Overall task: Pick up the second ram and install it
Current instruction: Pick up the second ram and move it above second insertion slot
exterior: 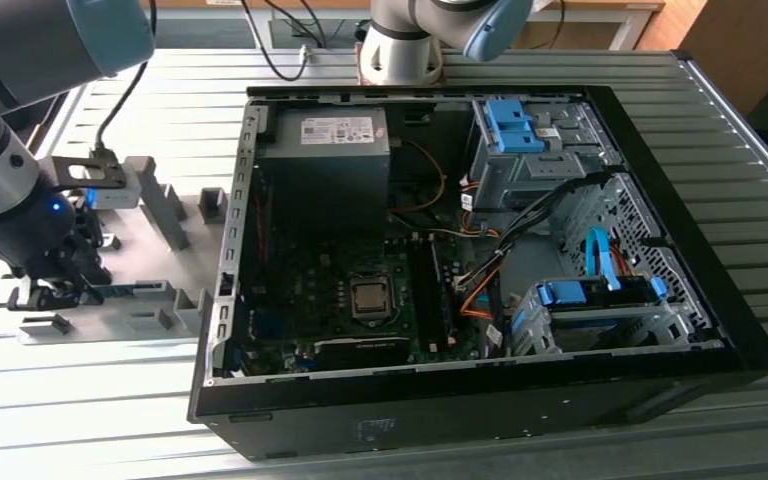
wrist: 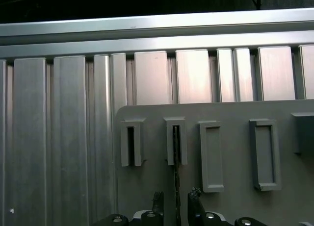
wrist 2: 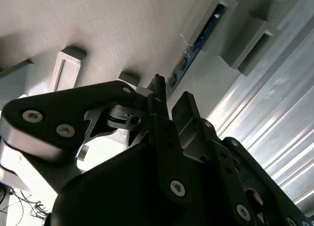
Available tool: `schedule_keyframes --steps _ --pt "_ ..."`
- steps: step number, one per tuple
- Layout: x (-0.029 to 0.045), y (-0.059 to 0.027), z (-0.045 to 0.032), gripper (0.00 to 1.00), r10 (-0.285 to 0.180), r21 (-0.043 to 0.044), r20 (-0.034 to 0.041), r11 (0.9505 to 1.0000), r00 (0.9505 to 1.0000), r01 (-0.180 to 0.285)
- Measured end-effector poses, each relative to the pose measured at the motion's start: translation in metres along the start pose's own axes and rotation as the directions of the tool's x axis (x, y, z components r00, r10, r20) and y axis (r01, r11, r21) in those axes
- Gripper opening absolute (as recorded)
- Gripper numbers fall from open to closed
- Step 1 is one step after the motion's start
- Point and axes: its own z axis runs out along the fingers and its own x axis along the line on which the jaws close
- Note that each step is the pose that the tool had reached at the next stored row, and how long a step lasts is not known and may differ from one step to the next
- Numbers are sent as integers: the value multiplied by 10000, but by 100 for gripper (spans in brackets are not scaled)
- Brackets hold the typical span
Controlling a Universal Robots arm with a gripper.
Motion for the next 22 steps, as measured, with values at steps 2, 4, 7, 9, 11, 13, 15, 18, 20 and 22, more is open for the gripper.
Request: schedule_keyframes --steps 2,4,7,9,11,13,15,18,20,22 --pt "0 0 0 33 0 -1 -1 10000 10000 0" --pt "0 0 3 33 0 0 0 10000 10000 0" --pt "0 0 4 33 0 -1 0 10000 10000 0" --pt "0 0 4 33 0 -1 0 10000 10000 0" --pt "0 0 5 33 0 0 0 10000 10000 0" --pt "0 0 5 33 0 0 0 10000 10000 0" --pt "0 0 6 32 0 0 0 10000 10000 0" --pt "0 0 6 25 -1 0 0 10000 10000 1" --pt "0 0 7 25 0 0 1 10000 10000 0" --pt "0 10 11 25 5 1 1 10000 10000 -5"
